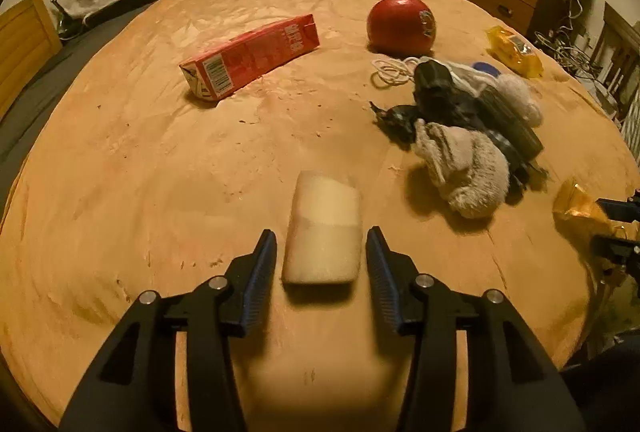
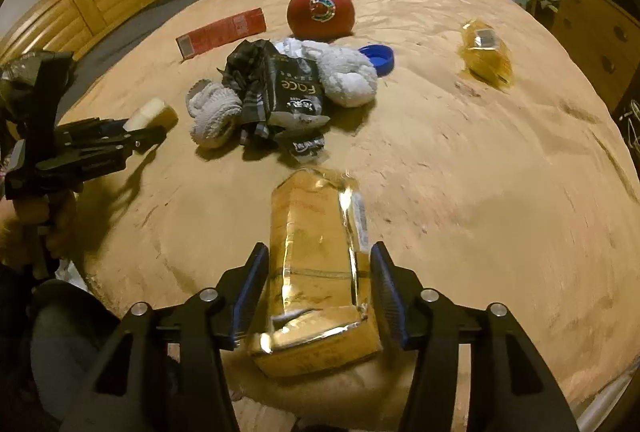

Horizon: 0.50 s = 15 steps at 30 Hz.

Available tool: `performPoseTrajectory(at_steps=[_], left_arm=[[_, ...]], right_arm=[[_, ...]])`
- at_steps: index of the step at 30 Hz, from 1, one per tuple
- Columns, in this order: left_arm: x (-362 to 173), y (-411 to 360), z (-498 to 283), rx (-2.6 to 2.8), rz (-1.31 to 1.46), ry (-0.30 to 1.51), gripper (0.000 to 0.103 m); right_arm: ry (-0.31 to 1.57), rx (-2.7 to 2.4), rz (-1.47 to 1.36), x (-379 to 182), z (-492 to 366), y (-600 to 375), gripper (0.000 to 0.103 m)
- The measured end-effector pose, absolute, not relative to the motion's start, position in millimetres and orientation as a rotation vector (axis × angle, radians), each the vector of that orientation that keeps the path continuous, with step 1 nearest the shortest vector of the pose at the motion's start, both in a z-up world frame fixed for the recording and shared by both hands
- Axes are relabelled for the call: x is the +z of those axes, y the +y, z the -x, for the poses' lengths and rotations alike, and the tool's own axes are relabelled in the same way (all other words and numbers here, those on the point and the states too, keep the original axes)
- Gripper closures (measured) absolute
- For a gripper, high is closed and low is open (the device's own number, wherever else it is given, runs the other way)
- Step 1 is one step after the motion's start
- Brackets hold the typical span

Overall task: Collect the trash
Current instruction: 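Grasp the white sponge with left tool while right tool grasps gold foil packet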

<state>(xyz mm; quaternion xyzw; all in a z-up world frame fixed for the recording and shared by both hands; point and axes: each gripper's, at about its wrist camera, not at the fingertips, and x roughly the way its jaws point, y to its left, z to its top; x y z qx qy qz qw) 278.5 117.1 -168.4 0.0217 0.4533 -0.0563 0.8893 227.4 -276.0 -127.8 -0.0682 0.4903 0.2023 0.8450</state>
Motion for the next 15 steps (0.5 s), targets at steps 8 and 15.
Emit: performPoseTrajectory(at_steps=[8,15], left_arm=[[-171.3,116.8,-278.8,-0.07,-0.043,0.922,0.06],[-170.4,115.0,-272.1,-0.043,-0.028,0.905,0.071]], right_arm=[[1.068,0.424,0.175,-140.4,-236.6,-266.8,0.046],[1.04,0.403,0.16,-141.3,-232.7,-268.7,0.055]])
